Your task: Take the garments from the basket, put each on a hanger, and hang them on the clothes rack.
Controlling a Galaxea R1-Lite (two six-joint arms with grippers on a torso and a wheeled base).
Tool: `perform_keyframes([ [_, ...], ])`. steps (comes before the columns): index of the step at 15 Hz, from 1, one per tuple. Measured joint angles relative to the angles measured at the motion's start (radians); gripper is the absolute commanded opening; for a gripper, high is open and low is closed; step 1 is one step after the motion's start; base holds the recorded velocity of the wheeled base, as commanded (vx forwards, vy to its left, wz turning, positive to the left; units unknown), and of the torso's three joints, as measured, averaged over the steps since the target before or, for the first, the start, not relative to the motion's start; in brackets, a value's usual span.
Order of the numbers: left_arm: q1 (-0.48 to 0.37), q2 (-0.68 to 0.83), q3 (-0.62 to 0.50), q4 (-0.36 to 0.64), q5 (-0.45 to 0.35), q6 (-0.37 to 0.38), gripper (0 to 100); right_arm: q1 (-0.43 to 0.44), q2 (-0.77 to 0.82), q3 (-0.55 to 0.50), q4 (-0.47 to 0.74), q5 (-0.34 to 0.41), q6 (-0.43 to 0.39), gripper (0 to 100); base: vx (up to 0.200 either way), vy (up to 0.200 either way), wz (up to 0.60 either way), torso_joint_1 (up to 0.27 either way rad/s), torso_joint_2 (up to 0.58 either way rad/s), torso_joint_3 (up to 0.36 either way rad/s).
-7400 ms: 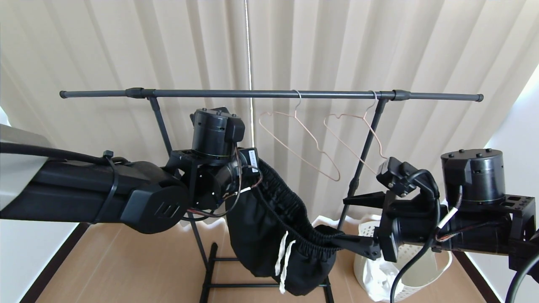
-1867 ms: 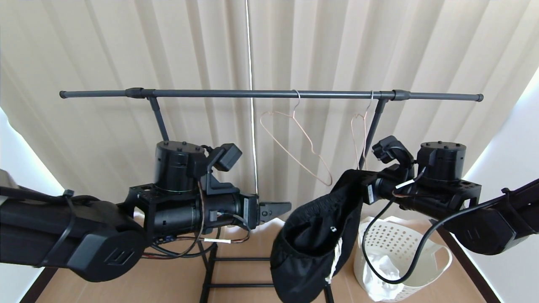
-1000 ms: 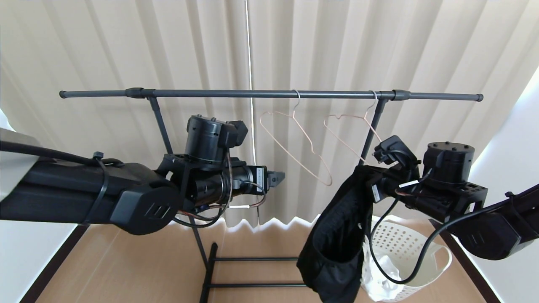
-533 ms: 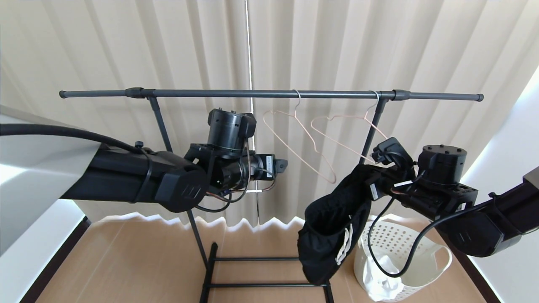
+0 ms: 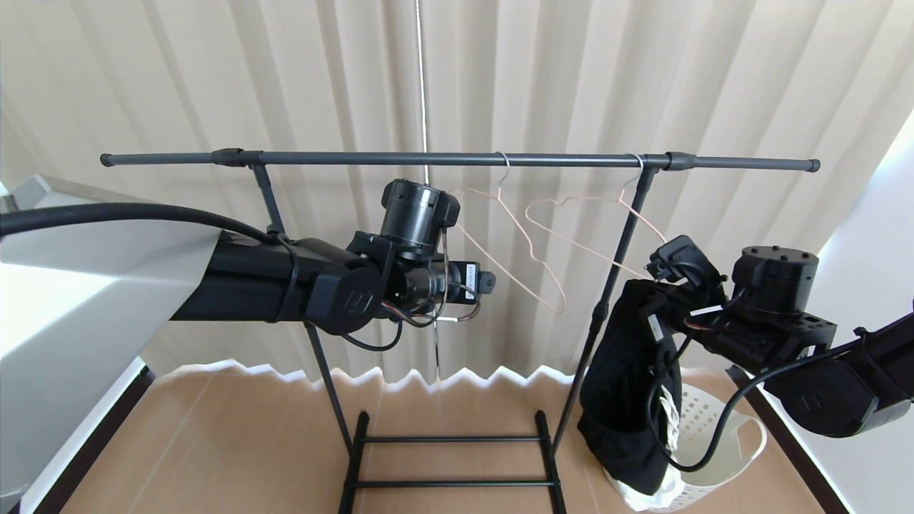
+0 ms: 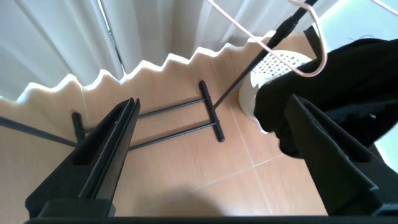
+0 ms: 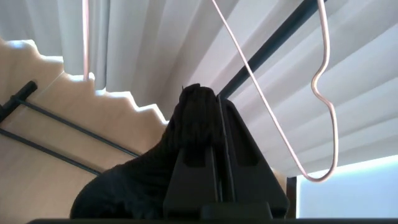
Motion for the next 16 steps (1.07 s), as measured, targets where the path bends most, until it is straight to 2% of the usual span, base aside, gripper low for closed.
perform_keyframes([
  [1,-0.005,0.001,0.0,0.003,0.003,0.01,100,0.0,-0.001,0.0,0.001,0.0,0.0,0,0.0,0.0,0.0,0.0,0.0,0.0],
  [5,-0.023,0.001,0.0,-0.002,0.049,0.014,100,0.0,-0.001,0.002,0.001,0.001,-0.001,0,0.0,-0.2,0.0,0.001,0.0,0.004],
  [7,-0.03,0.002,0.0,-0.003,0.051,0.013,100,-0.002,-0.001,0.002,0.003,0.001,-0.001,0,0.2,-0.2,0.0,0.005,0.0,-0.002],
  [11,-0.033,0.002,0.001,-0.004,0.05,0.013,100,-0.002,-0.001,0.002,0.002,0.0,-0.001,0,0.2,0.0,0.0,-0.007,0.0,0.005],
  [16,-0.027,0.016,0.0,-0.054,0.043,0.013,100,-0.004,0.005,0.004,0.003,-0.002,-0.001,0,0.0,0.0,0.0,0.0,0.0,0.0],
])
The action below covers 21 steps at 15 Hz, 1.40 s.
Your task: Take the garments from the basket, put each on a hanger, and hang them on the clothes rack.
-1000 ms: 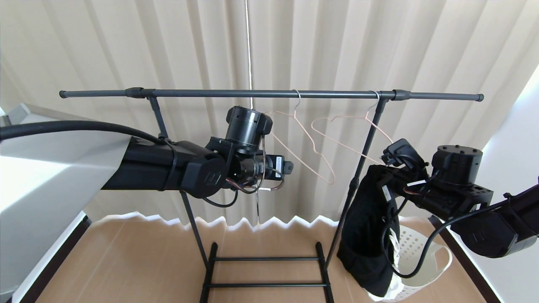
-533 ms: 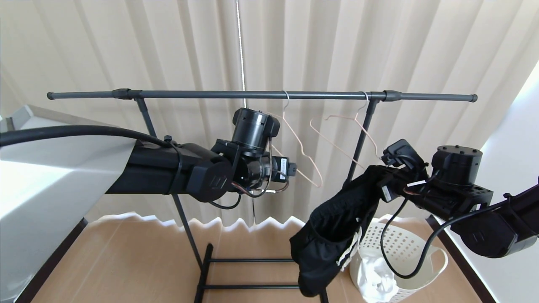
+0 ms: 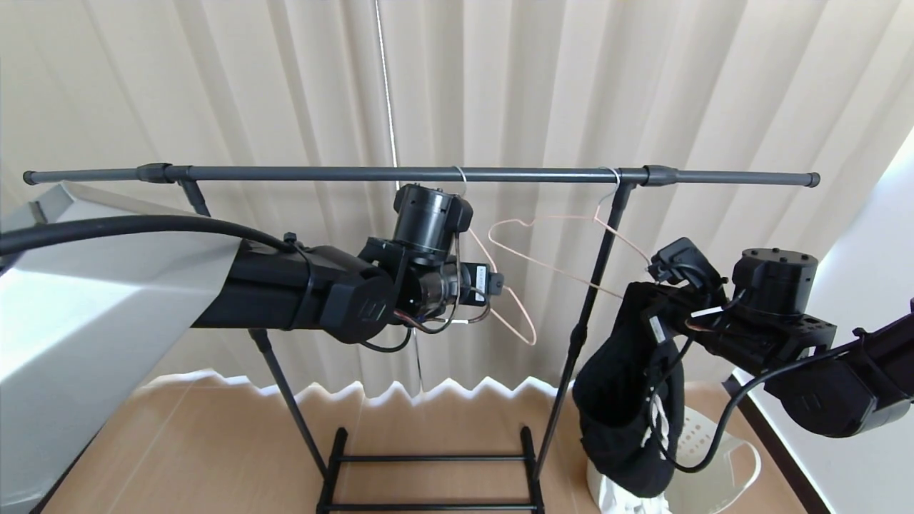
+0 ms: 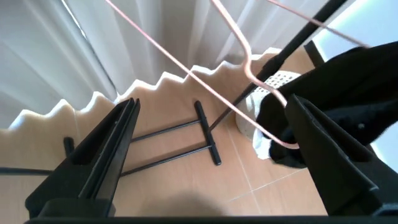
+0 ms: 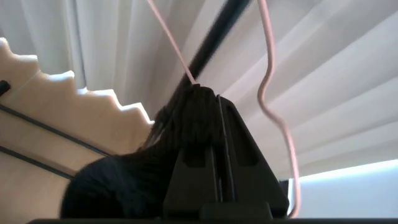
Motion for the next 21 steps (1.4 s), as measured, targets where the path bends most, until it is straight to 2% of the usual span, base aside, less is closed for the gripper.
perform_keyframes([
  [3,0.001,0.041,-0.029,-0.042,-0.001,-0.001,100,0.004,0.0,0.001,-0.003,0.001,0.0,0,0.0,0.0,0.0,0.0,0.0,0.0],
  [7,0.0,0.106,-0.093,-0.047,0.011,-0.004,100,0.004,0.003,0.005,-0.003,0.001,0.0,0,0.0,0.0,0.0,0.0,0.0,0.0],
  [12,0.014,0.196,-0.169,-0.043,0.074,-0.003,100,0.004,0.008,0.005,-0.005,0.0,0.0,0,0.0,0.0,0.0,0.0,0.0,0.0],
  [17,0.03,0.199,-0.143,-0.04,0.145,-0.001,100,0.004,0.013,0.004,-0.007,-0.001,0.0,0,0.0,0.0,0.0,0.0,0.0,0.0],
  [21,0.035,0.144,-0.079,-0.041,0.154,0.005,100,0.004,0.013,0.005,-0.006,-0.001,0.0,0,0.0,0.0,0.0,0.0,0.0,0.0],
])
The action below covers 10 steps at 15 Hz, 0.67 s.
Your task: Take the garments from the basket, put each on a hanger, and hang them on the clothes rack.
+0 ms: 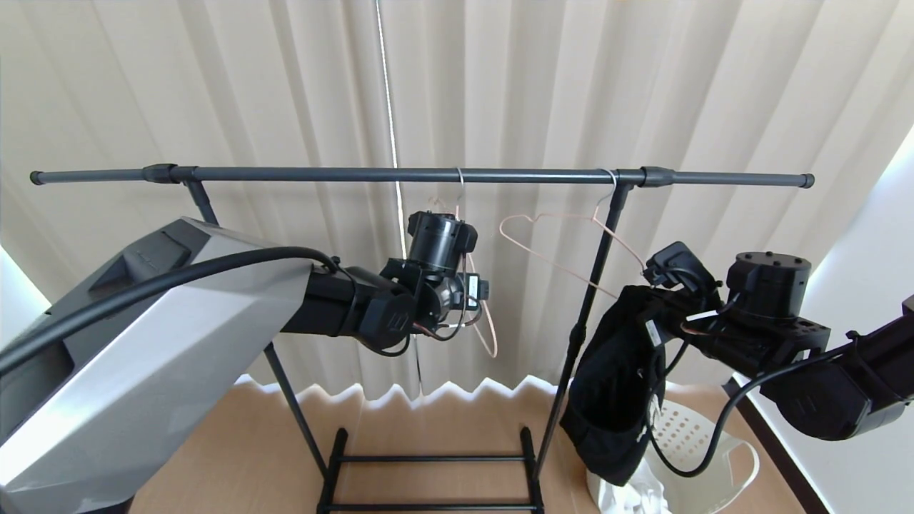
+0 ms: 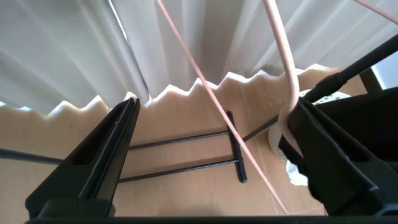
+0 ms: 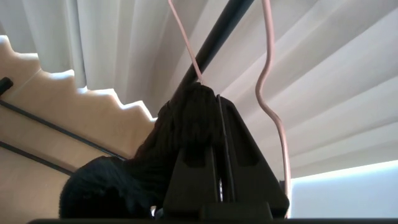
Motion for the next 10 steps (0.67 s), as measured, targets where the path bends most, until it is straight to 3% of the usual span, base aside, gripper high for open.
perform_keyframes([
  [10,-0.001,-0.029,0.038,-0.005,0.019,0.006,100,0.001,-0.007,0.01,-0.001,-0.002,0.001,0,0.0,0.0,0.0,0.0,0.0,0.0],
])
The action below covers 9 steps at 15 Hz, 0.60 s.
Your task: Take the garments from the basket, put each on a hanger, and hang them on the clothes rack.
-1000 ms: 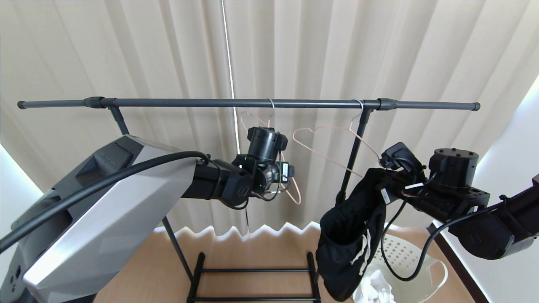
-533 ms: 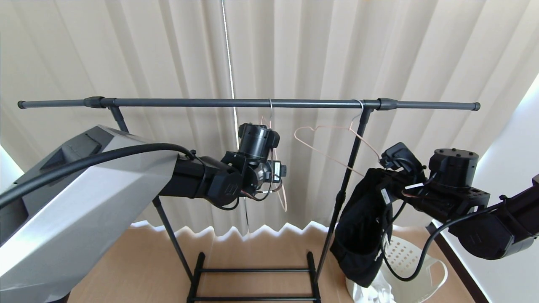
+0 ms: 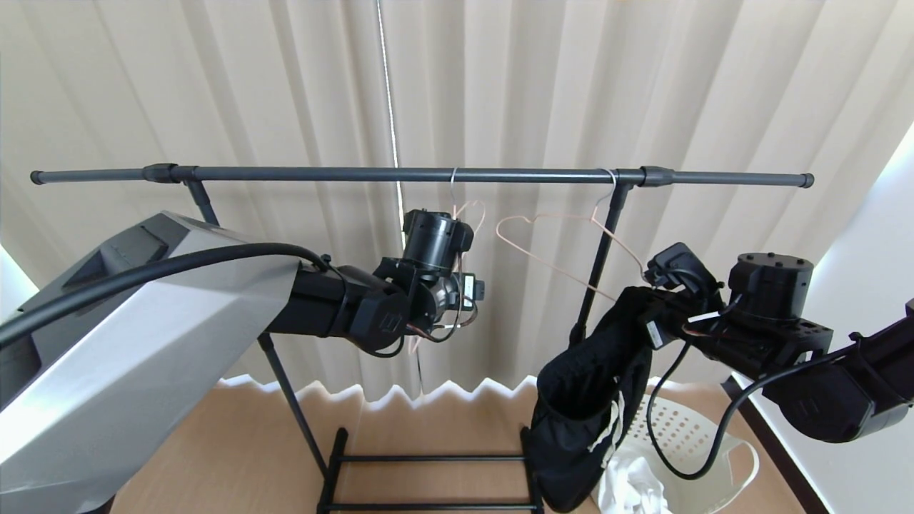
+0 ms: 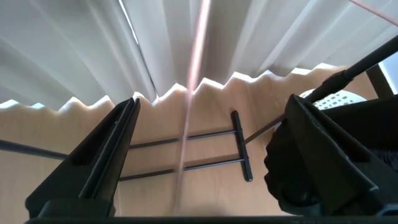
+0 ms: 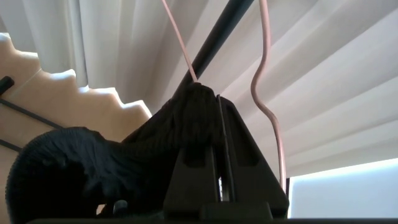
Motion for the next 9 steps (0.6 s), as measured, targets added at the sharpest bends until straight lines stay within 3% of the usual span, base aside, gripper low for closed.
perform_keyframes([
  [9,0.003,0.008,-0.017,-0.004,-0.008,0.004,100,0.001,0.003,-0.001,0.0,0.0,0.0,0,0.0,0.0,0.0,0.0,0.0,0.0],
])
